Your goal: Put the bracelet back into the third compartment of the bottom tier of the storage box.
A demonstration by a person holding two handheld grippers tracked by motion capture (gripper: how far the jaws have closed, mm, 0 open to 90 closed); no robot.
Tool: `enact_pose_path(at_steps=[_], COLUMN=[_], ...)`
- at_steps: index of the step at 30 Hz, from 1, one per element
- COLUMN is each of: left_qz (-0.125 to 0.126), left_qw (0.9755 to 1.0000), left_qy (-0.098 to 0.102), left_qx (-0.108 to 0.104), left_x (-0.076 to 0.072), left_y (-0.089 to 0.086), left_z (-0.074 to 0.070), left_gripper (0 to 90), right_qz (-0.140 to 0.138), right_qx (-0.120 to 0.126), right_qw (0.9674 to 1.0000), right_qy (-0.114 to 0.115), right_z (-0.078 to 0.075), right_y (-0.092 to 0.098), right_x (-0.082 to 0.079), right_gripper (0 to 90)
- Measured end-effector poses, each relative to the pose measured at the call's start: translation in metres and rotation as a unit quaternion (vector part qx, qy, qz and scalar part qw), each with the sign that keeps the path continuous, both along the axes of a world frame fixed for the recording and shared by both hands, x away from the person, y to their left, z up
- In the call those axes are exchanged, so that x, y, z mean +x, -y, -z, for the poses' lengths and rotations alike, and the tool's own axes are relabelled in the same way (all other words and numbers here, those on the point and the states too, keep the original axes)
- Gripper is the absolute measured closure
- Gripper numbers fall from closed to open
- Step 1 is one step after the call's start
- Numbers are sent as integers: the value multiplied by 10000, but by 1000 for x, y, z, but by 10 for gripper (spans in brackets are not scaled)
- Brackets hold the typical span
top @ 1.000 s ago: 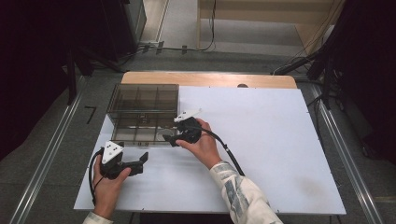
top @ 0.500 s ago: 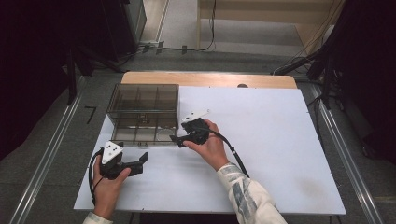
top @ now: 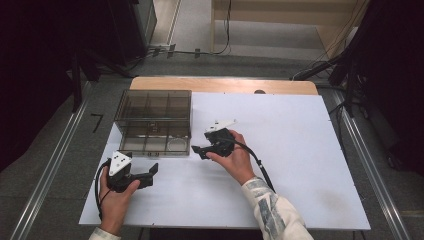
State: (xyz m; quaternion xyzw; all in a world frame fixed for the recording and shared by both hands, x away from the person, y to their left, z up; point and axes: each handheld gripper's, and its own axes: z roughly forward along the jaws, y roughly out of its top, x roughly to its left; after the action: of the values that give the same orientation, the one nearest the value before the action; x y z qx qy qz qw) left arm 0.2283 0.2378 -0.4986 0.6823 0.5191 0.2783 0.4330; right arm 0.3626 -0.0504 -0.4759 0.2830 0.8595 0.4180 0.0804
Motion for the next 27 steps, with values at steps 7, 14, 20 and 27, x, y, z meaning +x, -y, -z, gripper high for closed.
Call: enact_pose_path(at_steps=[7,14,20,27], left_qz=[-3,4,1,-5], left_qw=[10000,10000,10000,10000], left_qy=[-8,-13,-16,-23], left_qx=[1,15,15,23], left_x=[0,0,0,0], left_y=[0,0,0,1], left_z=[0,0,0,1], left_gripper=[13,13,13,13], right_qz=[23,86,164,335], right_qx=[-62,-209,-195,-153], right_qw=[9999,9994,9992,9987], right_qy=[107,266,317,365], right_z=[-1,-4,-6,-8], right_y=[11,20,33,52], right_x=[-6,-12,-16,-16], right_gripper=[273,273,272,268])
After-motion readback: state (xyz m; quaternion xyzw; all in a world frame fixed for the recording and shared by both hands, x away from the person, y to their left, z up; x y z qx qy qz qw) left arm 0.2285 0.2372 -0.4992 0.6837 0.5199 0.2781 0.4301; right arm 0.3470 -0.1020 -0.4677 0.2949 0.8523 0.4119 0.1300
